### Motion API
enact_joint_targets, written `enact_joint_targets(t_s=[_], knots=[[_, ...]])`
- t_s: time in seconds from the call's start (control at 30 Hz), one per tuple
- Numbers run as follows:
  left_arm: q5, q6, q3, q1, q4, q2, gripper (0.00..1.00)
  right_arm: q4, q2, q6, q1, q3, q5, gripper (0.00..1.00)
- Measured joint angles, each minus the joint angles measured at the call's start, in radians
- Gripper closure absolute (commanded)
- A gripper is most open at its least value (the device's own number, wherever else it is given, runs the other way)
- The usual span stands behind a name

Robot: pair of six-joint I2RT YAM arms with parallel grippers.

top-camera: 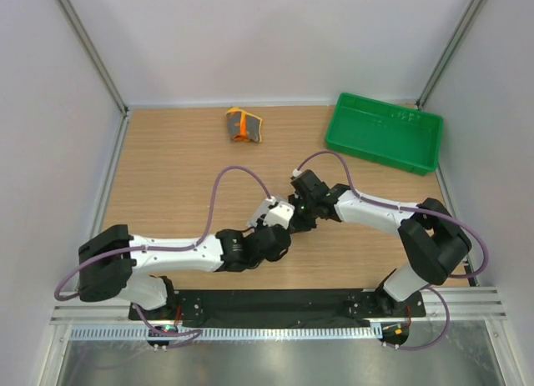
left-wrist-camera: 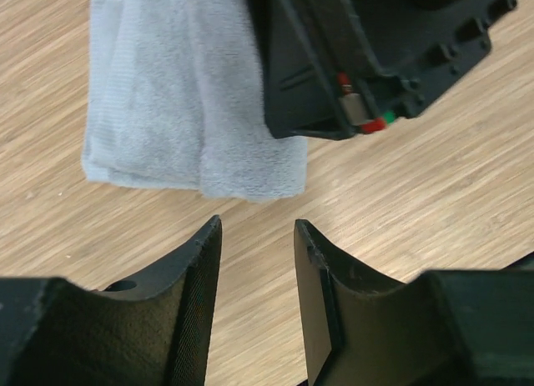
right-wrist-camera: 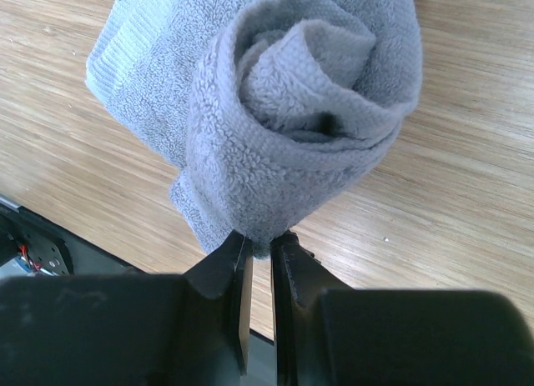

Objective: Roll the towels
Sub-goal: Roll the towel

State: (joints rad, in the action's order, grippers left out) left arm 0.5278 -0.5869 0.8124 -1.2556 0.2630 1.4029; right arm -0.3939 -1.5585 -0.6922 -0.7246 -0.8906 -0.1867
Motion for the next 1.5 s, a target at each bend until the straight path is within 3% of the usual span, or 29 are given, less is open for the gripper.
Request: enact_joint_targets(t_s=[0.47, 0.8, 1.0, 1.17, 1.27, 1.3, 1.33, 1.37, 1.43, 1.5], knots=[[0.055, 0.05, 0.063, -0.049, -0.087, 0.247, 0.55, -0.001, -0.002, -0.012, 0.0, -0.002, -0.018, 0.96], [0.151, 0.077, 0.066, -0.058, -0.103, 0.285, 0.53, 0.0, -0.011, -0.014, -0.001, -0.002, -0.038, 0.96], [0.189, 0.116, 0.067, -0.067, -0.135, 0.335, 0.73, -0.001, -0.013, -0.014, 0.004, -0.002, -0.059, 0.96], [0.211, 0.137, 0.068, -0.071, -0.15, 0.348, 0.98, -0.001, -0.013, -0.013, 0.008, -0.002, -0.069, 0.95], [0.209, 0.146, 0.068, -0.071, -0.149, 0.347, 1.0, -0.001, -0.013, -0.011, 0.008, -0.002, -0.07, 0.78], [0.209, 0.147, 0.068, -0.071, -0.148, 0.346, 1.0, -0.003, -0.013, -0.008, 0.008, -0.002, -0.069, 0.68], [0.204, 0.15, 0.068, -0.071, -0.146, 0.344, 1.0, -0.006, -0.012, -0.005, 0.008, -0.002, -0.069, 0.49], [0.201, 0.15, 0.068, -0.071, -0.142, 0.34, 1.0, -0.014, -0.01, 0.002, 0.008, -0.002, -0.058, 0.41], [0.177, 0.148, 0.068, -0.071, -0.121, 0.32, 1.0, -0.055, -0.008, 0.027, 0.012, -0.004, -0.019, 0.29], [0.141, 0.146, 0.068, -0.069, -0.104, 0.298, 1.0, -0.122, 0.0, 0.049, 0.012, -0.024, 0.024, 0.25]])
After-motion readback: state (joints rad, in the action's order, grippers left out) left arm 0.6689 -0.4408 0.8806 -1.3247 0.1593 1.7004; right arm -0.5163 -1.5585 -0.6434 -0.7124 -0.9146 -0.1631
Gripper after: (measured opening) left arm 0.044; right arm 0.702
